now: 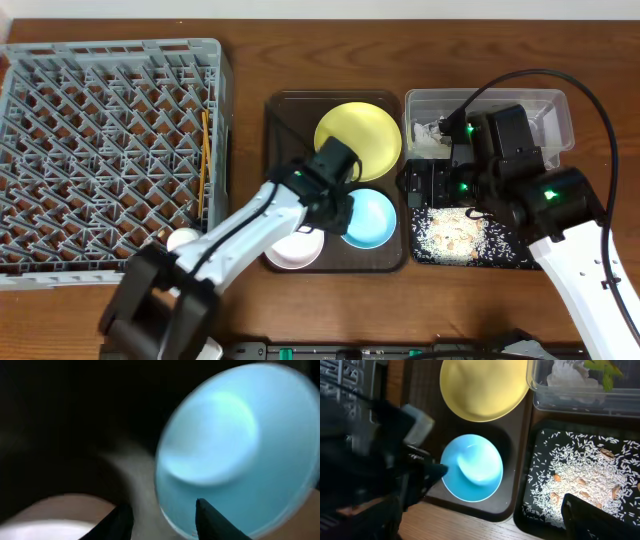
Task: Sort waste into correct bins and load items into the dishwasher
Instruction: 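Move left gripper to the blue bowl and grip its rim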
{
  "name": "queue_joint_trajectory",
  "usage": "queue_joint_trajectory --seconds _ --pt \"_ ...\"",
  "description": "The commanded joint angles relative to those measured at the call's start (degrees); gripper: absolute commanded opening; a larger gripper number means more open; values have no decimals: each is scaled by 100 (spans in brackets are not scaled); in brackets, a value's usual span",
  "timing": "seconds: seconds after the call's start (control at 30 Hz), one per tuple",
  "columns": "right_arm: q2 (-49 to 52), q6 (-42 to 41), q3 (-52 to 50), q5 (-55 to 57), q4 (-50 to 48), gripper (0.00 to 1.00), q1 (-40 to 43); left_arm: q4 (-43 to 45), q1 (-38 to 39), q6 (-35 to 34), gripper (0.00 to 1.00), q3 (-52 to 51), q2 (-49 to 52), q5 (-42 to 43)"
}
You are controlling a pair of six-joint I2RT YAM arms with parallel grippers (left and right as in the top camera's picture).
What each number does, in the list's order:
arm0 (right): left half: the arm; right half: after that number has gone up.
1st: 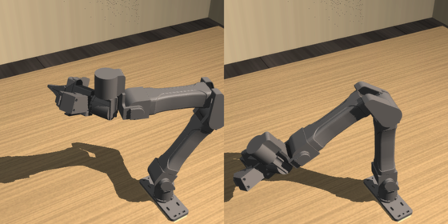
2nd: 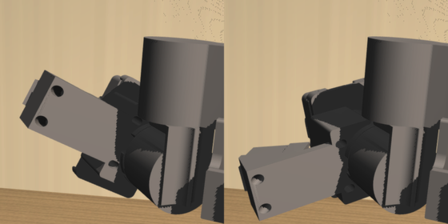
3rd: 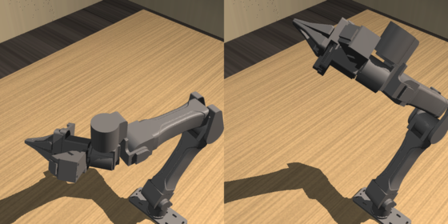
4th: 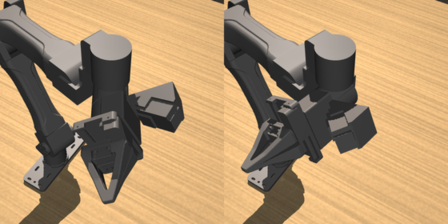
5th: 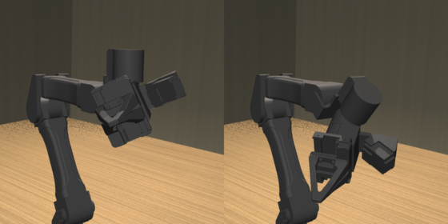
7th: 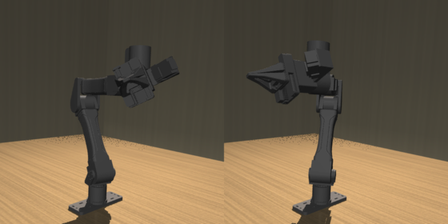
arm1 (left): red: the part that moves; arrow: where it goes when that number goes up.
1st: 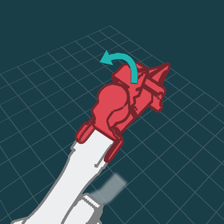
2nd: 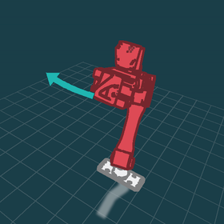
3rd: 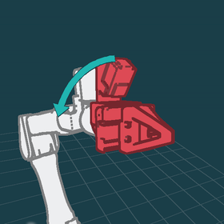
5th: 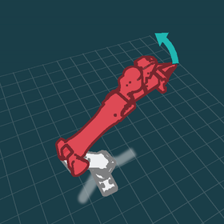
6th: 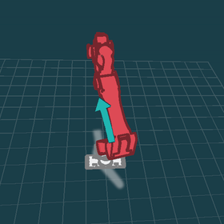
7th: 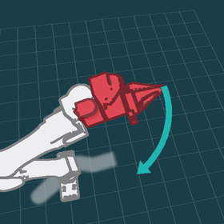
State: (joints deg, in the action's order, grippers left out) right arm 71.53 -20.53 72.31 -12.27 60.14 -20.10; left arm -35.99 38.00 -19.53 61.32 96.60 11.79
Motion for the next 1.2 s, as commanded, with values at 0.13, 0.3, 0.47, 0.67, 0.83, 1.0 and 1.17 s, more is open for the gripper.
queue_joint_trajectory --seconds 0.13,0.3,0.47,0.67,0.83,1.0,1.17 --pt "11 22 0 -44 11 99 31 142 17 -57 23 13 573 -221" --pt "11 24 0 -44 33 99 31 -92 17 -48 18 387 223 -225" --pt "11 22 0 -44 37 99 24 -726 -105 83 6 800 -424 -942" --pt "11 24 0 -44 57 99 15 -1456 -680 306 6 1080 -1325 -2476" --pt "11 26 0 -42 122 99 15 -1397 -973 487 35 1023 -1460 -538" --pt "11 24 0 -44 146 99 15 -940 -573 487 45 684 -922 188" --pt "11 24 0 -44 151 99 15 -909 -236 472 52 660 -24 -24"
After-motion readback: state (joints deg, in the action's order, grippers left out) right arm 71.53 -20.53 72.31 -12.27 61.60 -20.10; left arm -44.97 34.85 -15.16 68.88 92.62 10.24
